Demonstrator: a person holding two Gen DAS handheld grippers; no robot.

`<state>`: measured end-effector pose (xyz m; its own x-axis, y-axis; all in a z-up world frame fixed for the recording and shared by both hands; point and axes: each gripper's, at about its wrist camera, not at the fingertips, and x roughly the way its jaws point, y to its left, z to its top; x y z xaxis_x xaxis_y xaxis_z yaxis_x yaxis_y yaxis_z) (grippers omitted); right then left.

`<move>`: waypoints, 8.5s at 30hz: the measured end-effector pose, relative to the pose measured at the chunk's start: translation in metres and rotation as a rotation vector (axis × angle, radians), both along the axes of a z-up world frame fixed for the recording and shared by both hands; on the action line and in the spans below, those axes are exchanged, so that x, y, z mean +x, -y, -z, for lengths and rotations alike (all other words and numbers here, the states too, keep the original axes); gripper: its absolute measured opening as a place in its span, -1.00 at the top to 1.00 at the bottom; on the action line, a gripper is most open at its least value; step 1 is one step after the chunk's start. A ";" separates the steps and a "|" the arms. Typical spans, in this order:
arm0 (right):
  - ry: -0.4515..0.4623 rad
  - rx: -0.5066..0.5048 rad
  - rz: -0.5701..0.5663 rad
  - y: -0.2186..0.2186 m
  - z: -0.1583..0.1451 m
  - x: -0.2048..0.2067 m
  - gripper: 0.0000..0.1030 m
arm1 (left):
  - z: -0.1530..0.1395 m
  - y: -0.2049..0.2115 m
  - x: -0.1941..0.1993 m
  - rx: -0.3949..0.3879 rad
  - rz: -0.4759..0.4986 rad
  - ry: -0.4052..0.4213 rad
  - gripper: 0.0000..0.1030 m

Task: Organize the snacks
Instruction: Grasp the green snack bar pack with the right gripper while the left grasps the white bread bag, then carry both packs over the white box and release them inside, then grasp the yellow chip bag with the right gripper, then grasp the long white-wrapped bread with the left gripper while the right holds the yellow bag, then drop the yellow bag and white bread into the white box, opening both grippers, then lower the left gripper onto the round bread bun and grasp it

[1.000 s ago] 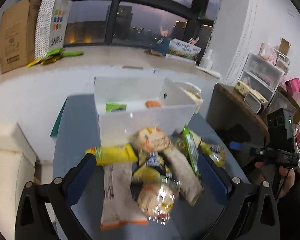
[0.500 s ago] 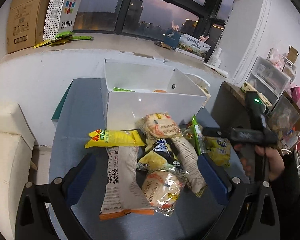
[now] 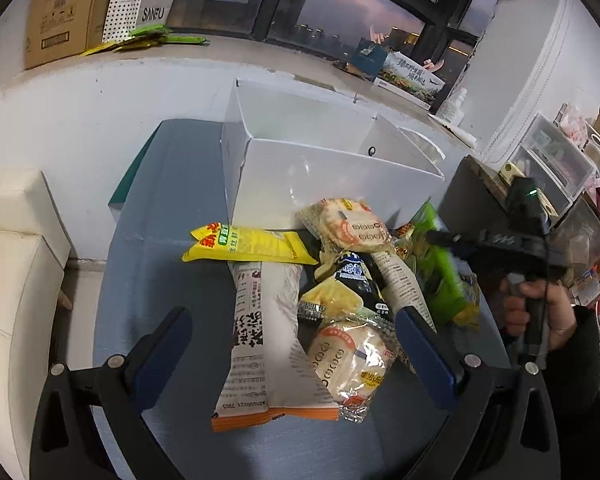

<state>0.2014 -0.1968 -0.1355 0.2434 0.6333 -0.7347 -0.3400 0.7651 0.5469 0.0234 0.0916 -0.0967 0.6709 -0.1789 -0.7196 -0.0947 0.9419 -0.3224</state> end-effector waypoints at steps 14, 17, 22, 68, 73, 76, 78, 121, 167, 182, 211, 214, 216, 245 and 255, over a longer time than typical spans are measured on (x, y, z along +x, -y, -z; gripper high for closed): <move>0.218 0.109 -0.047 0.011 -0.079 -0.059 0.12 | 0.057 0.001 0.053 0.038 0.032 -0.261 -0.98; 0.234 0.097 -0.064 0.011 -0.081 -0.070 0.12 | 0.066 0.004 0.059 0.056 0.056 -0.296 0.20; 0.221 0.086 -0.080 0.009 -0.074 -0.074 0.12 | 0.056 0.018 0.043 0.133 0.131 -0.252 0.25; 0.344 -0.153 0.022 -0.062 -0.114 0.105 -1.00 | -0.063 -0.016 0.207 0.141 -0.037 0.046 -1.00; 0.424 -0.125 0.017 -0.042 -0.128 0.066 -1.00 | -0.082 -0.010 0.174 0.095 0.008 0.104 -1.00; 0.451 -0.132 0.006 -0.031 -0.128 0.039 -1.00 | -0.093 0.003 0.147 0.122 0.039 0.155 -1.00; 0.455 -0.102 -0.003 -0.021 -0.127 0.019 -1.00 | -0.095 0.012 0.126 0.138 0.058 0.179 -1.00; -0.053 0.130 0.154 0.067 0.051 -0.046 0.39 | 0.001 0.071 -0.006 0.120 0.071 -0.003 -1.00; 0.250 0.061 0.117 0.081 -0.040 -0.095 0.40 | -0.043 0.104 0.009 0.047 0.267 0.085 1.00; 0.230 0.050 0.099 0.074 -0.031 -0.093 0.40 | -0.007 0.137 0.021 0.141 0.293 -0.094 -1.00; 0.251 0.058 0.054 0.055 -0.040 -0.088 0.40 | -0.054 0.105 0.029 0.133 0.314 0.073 0.29; 0.305 0.061 0.024 0.040 -0.059 -0.077 0.40 | -0.069 0.079 0.050 0.115 0.255 0.121 0.29; 0.348 0.046 0.007 0.028 -0.074 -0.068 0.40 | -0.077 0.064 0.071 0.108 0.217 0.152 0.29; 0.367 -0.224 0.081 -0.080 -0.100 0.120 -1.00 | -0.052 -0.008 0.242 0.359 -0.006 0.077 -1.00; 0.426 -0.150 0.074 -0.060 -0.126 0.081 -1.00 | -0.067 -0.004 0.185 0.264 0.032 0.125 -1.00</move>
<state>0.2823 -0.1364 -0.0094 0.5840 0.4971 -0.6417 -0.4522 0.8558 0.2513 0.2089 0.0956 -0.0293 0.7543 -0.0190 -0.6562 -0.0384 0.9966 -0.0731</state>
